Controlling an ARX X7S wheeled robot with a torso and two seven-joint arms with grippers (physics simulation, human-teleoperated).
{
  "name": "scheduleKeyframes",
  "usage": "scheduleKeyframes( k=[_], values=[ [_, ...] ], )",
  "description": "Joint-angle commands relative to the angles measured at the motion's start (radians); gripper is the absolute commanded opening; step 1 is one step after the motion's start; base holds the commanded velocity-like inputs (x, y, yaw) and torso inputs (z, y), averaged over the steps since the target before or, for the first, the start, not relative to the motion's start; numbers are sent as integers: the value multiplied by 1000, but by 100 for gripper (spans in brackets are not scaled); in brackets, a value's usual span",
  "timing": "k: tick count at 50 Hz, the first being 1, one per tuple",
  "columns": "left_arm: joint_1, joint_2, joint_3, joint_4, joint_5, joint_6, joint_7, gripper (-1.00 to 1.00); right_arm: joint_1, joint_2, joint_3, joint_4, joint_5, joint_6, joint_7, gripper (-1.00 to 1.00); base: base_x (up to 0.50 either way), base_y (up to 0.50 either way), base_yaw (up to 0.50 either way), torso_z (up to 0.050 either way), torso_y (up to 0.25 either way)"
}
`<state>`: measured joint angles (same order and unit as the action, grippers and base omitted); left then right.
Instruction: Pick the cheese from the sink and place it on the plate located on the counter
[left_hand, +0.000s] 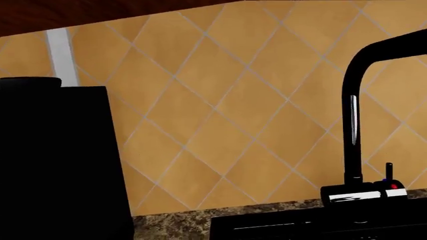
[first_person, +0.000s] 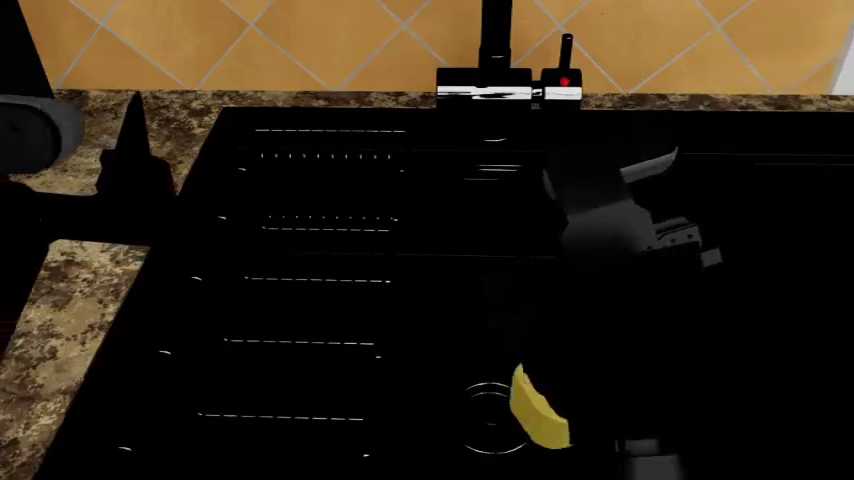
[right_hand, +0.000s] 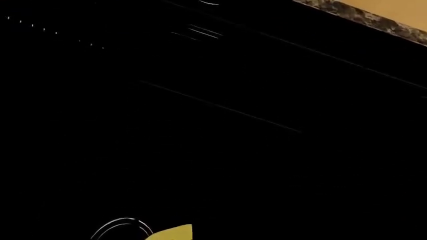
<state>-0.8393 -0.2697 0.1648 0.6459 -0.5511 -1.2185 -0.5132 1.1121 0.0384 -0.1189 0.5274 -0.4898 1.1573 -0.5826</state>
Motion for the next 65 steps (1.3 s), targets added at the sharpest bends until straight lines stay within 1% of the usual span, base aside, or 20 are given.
scheduleKeyframes(
  k=[1,10,12,19,29,35,49,65],
  values=[
    [-1,3,39,-67,28,61,14,100,63,-19,8,341,26,-191,62,100,0,0,0,0,0],
    [4,0,48,-81,31,76,15,100,218,-29,-10,732,84,-326,126,100,0,0,0,0,0],
    [4,-2,49,-81,31,77,15,100,239,-31,-21,778,97,-337,132,100,0,0,0,0,0],
    [4,-7,60,-88,34,84,16,100,250,-32,-153,781,172,-261,100,100,0,0,0,0,0],
    [9,-11,74,-124,44,119,25,100,224,-18,-314,781,347,-227,115,100,0,0,0,0,0],
    [11,-13,78,-136,47,130,27,100,214,-13,-375,781,420,-221,122,100,0,0,0,0,0],
    [20,-21,91,-185,59,175,41,100,187,-13,-445,781,479,-232,138,100,0,0,0,0,0],
    [26,-28,108,-236,75,219,52,100,155,-16,-471,781,492,-250,136,100,0,0,0,0,0]
  ],
)
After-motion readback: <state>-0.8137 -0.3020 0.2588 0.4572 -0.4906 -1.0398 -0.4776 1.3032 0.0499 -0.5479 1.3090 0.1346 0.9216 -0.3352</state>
